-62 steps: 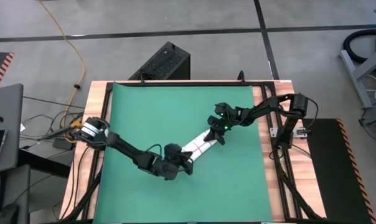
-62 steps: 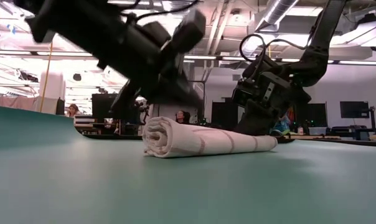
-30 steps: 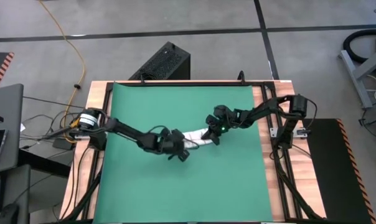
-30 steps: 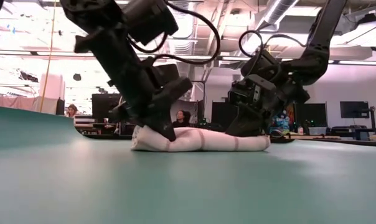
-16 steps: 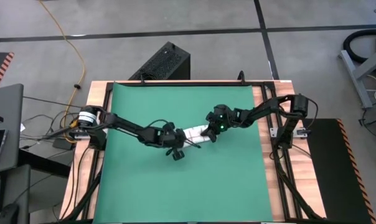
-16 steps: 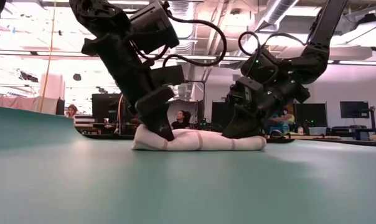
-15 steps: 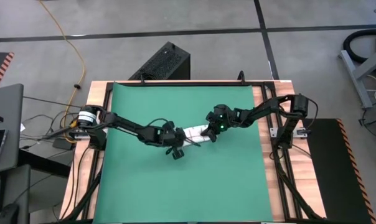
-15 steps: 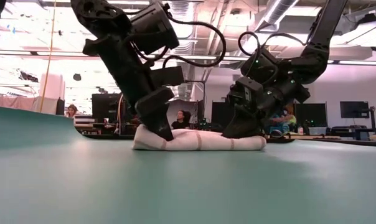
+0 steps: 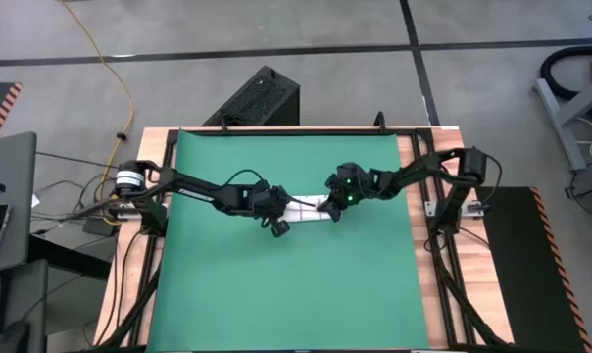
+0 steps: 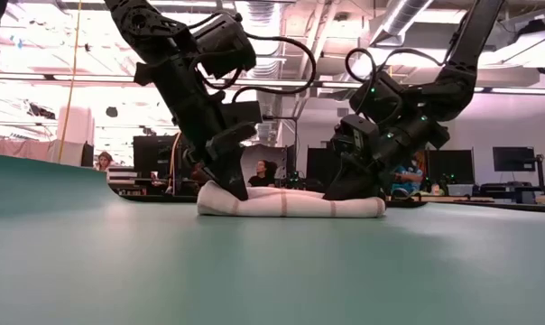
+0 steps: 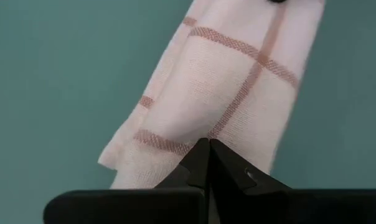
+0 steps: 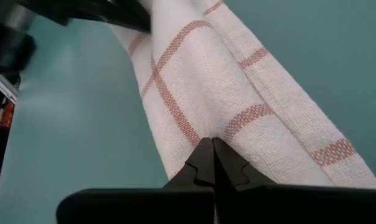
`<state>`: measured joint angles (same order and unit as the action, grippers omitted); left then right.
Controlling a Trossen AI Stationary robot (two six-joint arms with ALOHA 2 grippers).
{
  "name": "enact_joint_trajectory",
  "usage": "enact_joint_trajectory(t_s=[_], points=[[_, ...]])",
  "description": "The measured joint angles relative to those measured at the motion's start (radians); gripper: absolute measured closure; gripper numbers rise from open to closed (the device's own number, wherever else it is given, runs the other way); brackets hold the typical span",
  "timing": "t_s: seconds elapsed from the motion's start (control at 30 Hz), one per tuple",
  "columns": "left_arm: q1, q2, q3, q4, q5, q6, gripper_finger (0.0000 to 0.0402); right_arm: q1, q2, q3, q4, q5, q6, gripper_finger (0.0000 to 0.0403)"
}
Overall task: Roll towel
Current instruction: Roll the white towel
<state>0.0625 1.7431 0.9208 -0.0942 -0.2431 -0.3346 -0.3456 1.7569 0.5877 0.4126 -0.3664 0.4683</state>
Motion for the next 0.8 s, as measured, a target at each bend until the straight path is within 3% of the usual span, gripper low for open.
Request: enact_joint_trajectory(t_s=[0.13,0.33,0.5,0.6,0.8], points=[[-0.009,-0.083,0.000,0.057,-0.032,-0.061,0.0401,-0.012,-0.035,0.000,-0.004,0.003,-0.001,0.0395],[-0.031,-0.178,-0.066,0.263,-0.250,-0.168,0.0401,-0.010,-0.042,0.000,-0.006,0.012,-0.001,0.0396],[-0.083,-0.126,-0.222,0.584,-0.321,-0.261,0.0401,-0.010,-0.043,0.000,-0.004,0.017,0.014,0.0396],[-0.104,-0.090,-0.276,0.648,-0.373,-0.328,0.0401,-0.010,-0.043,0.001,-0.001,0.031,0.017,0.0396],[-0.102,-0.015,-0.337,0.683,-0.357,-0.370,0.0401,-0.010,-0.043,0.001,0.015,0.041,0.059,0.0396]])
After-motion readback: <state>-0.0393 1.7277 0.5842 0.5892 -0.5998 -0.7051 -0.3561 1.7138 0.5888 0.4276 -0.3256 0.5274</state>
